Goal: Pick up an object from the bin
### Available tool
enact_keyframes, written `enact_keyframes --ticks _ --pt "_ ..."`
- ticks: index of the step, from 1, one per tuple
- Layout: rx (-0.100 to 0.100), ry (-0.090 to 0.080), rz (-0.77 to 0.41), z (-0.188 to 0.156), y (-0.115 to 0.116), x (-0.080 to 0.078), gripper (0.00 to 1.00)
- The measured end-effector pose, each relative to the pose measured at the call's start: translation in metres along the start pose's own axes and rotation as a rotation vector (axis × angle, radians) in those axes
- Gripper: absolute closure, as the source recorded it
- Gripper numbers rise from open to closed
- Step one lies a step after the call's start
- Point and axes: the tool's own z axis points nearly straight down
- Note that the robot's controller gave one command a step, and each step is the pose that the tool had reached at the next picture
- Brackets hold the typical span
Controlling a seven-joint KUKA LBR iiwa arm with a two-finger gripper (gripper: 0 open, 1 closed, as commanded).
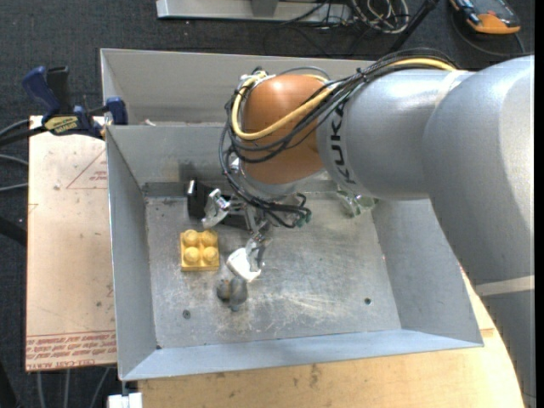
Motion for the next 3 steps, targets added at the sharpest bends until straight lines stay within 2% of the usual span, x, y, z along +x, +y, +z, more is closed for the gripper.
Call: enact_keyframes --ticks 1,2,3 --pt "0.001 0.014 -0.055 0.016 0.008 -0.032 0.0" --pt "0.001 -0.007 -0.219 0.017 0.039 -0.036 0.0" --pt "-0.007 -0.007 -0.176 0.029 0.033 -0.036 1.0"
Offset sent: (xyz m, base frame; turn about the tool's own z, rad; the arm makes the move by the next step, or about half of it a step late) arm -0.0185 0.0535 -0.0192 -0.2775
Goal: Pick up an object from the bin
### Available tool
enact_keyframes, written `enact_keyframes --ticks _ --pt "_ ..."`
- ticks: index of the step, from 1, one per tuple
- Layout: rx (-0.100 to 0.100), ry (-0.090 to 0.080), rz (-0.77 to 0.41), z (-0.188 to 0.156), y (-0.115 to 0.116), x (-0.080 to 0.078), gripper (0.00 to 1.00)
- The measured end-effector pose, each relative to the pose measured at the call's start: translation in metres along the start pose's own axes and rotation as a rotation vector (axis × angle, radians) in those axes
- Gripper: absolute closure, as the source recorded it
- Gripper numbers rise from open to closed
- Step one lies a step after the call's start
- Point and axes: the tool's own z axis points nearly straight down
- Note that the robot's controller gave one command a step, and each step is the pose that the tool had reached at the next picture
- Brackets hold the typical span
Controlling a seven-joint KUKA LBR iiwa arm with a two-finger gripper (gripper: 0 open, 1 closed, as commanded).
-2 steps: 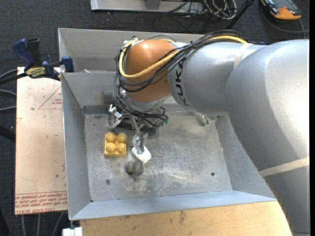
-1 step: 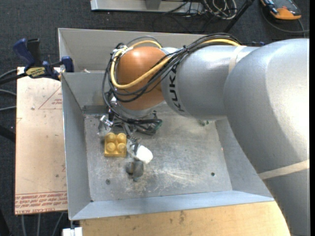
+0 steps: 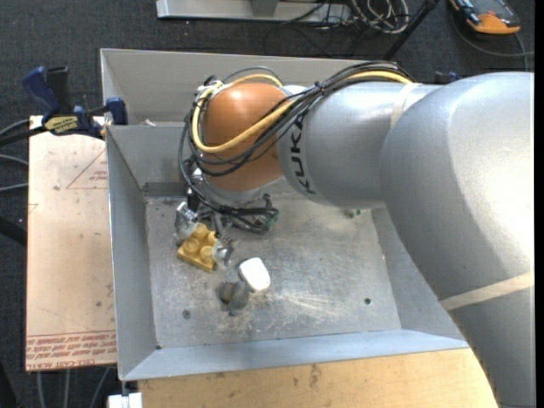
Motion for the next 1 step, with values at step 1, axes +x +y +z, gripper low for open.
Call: enact_keyframes --ticks 1 --pt "0.001 -0.001 0.001 0.0 -0.0003 0.0 1.0"
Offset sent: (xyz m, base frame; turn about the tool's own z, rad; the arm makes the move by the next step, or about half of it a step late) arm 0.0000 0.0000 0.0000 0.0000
